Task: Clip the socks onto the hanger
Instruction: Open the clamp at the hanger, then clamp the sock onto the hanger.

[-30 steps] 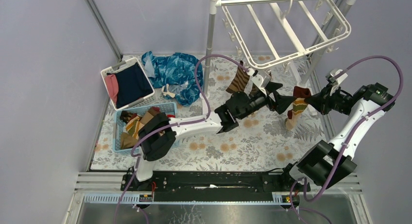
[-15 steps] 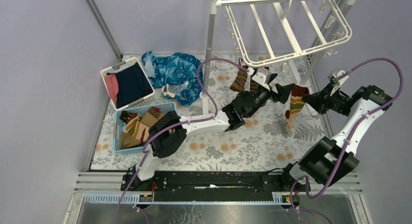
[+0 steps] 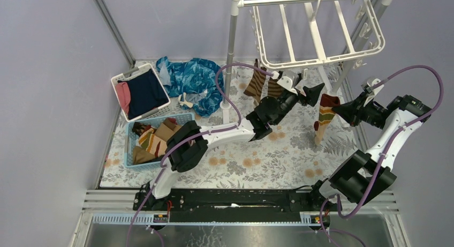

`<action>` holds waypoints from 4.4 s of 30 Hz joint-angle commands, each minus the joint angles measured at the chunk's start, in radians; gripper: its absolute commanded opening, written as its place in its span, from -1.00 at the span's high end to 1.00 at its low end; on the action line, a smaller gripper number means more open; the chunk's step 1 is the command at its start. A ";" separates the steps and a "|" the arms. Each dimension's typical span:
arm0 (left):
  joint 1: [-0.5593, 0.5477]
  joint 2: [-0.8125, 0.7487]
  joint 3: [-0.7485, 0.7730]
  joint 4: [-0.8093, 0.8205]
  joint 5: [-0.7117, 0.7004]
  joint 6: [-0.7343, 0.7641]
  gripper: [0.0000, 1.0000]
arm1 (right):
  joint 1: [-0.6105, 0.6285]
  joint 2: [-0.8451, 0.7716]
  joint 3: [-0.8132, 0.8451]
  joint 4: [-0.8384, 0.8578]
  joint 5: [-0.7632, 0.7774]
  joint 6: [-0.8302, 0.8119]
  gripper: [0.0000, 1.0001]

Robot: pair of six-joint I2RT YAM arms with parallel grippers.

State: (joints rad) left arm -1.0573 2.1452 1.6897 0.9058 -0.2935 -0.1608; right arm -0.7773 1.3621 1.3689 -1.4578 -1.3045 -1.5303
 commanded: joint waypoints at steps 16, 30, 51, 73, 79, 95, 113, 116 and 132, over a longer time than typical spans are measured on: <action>0.022 -0.037 0.046 0.034 -0.085 0.057 -0.58 | -0.004 0.003 -0.007 -0.023 -0.058 -0.028 0.84; 0.028 -0.129 -0.033 0.025 -0.041 0.029 -0.53 | -0.004 0.002 -0.008 -0.024 -0.057 -0.031 0.84; 0.039 -0.175 -0.066 -0.036 0.013 0.004 -0.35 | -0.004 0.002 -0.011 -0.024 -0.054 -0.036 0.84; 0.053 -0.196 -0.043 -0.071 0.054 -0.072 0.30 | -0.004 0.000 -0.013 -0.023 -0.047 -0.036 0.85; 0.067 -0.205 -0.042 -0.093 0.081 -0.142 0.47 | -0.004 -0.002 -0.016 -0.023 -0.046 -0.036 0.84; 0.087 -0.238 -0.085 -0.082 0.115 -0.245 0.67 | 0.213 -0.011 0.027 -0.016 -0.083 0.025 0.85; 0.117 -0.240 -0.122 -0.033 0.211 -0.333 0.73 | 0.390 -0.091 0.001 0.648 -0.072 0.739 0.85; 0.119 -0.238 -0.123 -0.030 0.219 -0.339 0.74 | 0.402 -0.085 -0.001 0.699 -0.083 0.801 0.85; 0.122 -0.227 -0.117 -0.014 0.238 -0.345 0.74 | 0.415 -0.081 -0.015 0.795 -0.124 0.933 0.85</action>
State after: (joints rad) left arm -0.9413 1.9182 1.5791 0.8310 -0.0677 -0.5060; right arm -0.3775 1.2919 1.3579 -0.6930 -1.3800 -0.6380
